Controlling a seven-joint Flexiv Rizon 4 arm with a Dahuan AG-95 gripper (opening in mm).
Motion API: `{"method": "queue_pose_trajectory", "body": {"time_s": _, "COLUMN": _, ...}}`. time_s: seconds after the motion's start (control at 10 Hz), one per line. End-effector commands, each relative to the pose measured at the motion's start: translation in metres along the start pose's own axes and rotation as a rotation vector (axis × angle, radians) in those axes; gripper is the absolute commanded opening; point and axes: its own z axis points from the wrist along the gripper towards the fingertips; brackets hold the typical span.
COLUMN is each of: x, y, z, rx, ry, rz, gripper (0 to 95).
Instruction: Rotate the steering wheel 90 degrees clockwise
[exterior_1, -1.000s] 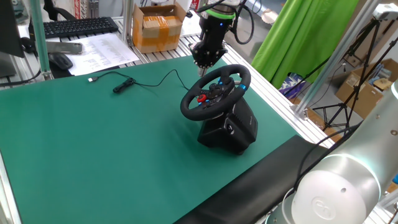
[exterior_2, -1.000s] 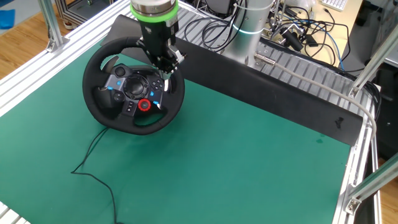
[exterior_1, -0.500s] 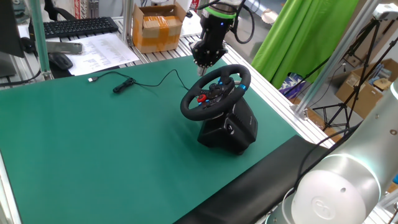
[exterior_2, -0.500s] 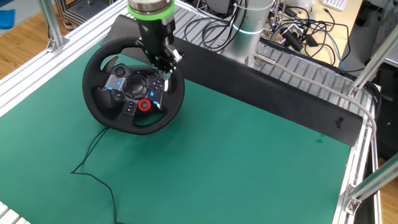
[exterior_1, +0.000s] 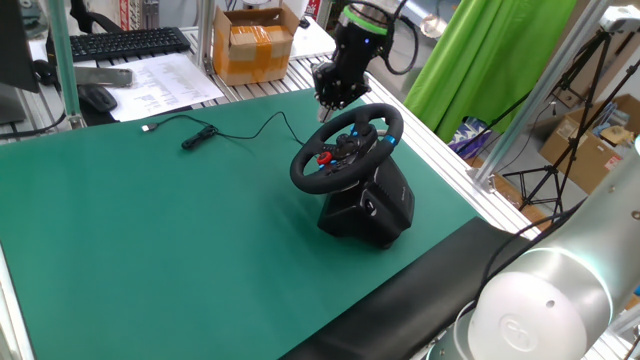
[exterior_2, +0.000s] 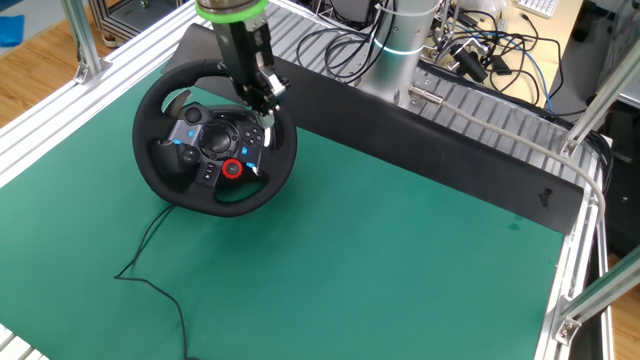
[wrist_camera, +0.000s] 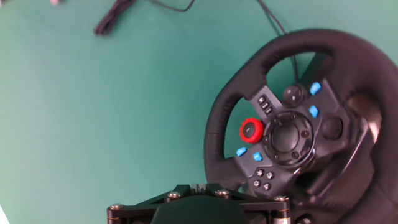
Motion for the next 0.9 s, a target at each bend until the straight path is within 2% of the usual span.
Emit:
{"method": "queue_pose_trajectory", "body": {"time_s": 0.1, "x": 0.001, "y": 0.000, "z": 0.000, "rx": 0.069, "ry": -0.059, "rz": 0.051, "gripper": 0.0}}
{"method": "queue_pose_trajectory", "body": {"time_s": 0.3, "x": -0.001, "y": 0.000, "z": -0.002, "rx": 0.095, "ry": -0.075, "rz": 0.030, "gripper": 0.0}}
{"method": "queue_pose_trajectory", "body": {"time_s": 0.4, "x": -0.004, "y": 0.000, "z": -0.009, "rx": 0.133, "ry": -0.080, "rz": 0.009, "gripper": 0.0}}
{"method": "queue_pose_trajectory", "body": {"time_s": 0.6, "x": -0.007, "y": -0.002, "z": -0.022, "rx": 0.188, "ry": -0.062, "rz": -0.023, "gripper": 0.0}}
{"method": "queue_pose_trajectory", "body": {"time_s": 0.8, "x": -0.007, "y": -0.007, "z": -0.034, "rx": 0.198, "ry": -0.058, "rz": -0.022, "gripper": 0.0}}
{"method": "queue_pose_trajectory", "body": {"time_s": 0.9, "x": -0.008, "y": -0.011, "z": -0.042, "rx": 0.212, "ry": -0.056, "rz": -0.036, "gripper": 19.0}}
